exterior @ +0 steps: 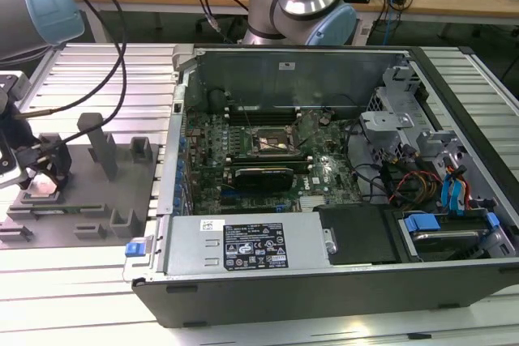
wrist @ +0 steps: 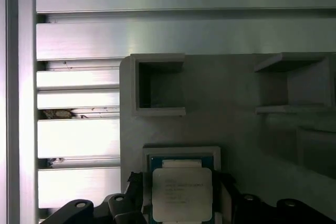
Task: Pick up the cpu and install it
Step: 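Pick up the cpu and move it towards the insertion slot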
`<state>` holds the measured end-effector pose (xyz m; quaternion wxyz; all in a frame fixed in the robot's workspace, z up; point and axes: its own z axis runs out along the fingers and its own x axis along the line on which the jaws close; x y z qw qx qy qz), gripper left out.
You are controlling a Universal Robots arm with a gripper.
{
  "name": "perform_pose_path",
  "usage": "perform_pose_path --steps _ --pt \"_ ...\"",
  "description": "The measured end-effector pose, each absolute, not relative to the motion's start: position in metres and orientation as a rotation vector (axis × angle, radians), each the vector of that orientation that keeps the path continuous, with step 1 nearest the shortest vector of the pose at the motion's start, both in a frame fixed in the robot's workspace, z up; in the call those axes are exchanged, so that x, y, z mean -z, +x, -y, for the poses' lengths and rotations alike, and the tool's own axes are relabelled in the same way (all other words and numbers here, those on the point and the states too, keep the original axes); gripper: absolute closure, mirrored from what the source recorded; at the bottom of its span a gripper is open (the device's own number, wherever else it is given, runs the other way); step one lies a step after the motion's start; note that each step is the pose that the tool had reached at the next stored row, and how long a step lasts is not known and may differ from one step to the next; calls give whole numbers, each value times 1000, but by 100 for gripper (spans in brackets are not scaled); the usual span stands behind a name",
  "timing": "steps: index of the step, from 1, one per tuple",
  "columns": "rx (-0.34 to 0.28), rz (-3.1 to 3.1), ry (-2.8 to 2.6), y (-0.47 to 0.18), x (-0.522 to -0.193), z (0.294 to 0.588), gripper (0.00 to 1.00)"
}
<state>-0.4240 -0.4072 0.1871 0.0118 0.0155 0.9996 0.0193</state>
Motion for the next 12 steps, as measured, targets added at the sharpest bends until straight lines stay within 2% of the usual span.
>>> perform_pose_path --steps 3,4,5,12 --pt "-60 -3117 49 -424 -187 407 35" --pt "-60 -3117 50 -424 -198 407 45" --pt "-60 -3117 49 -424 -209 407 45" --pt "-60 -3117 50 -424 -230 407 45"
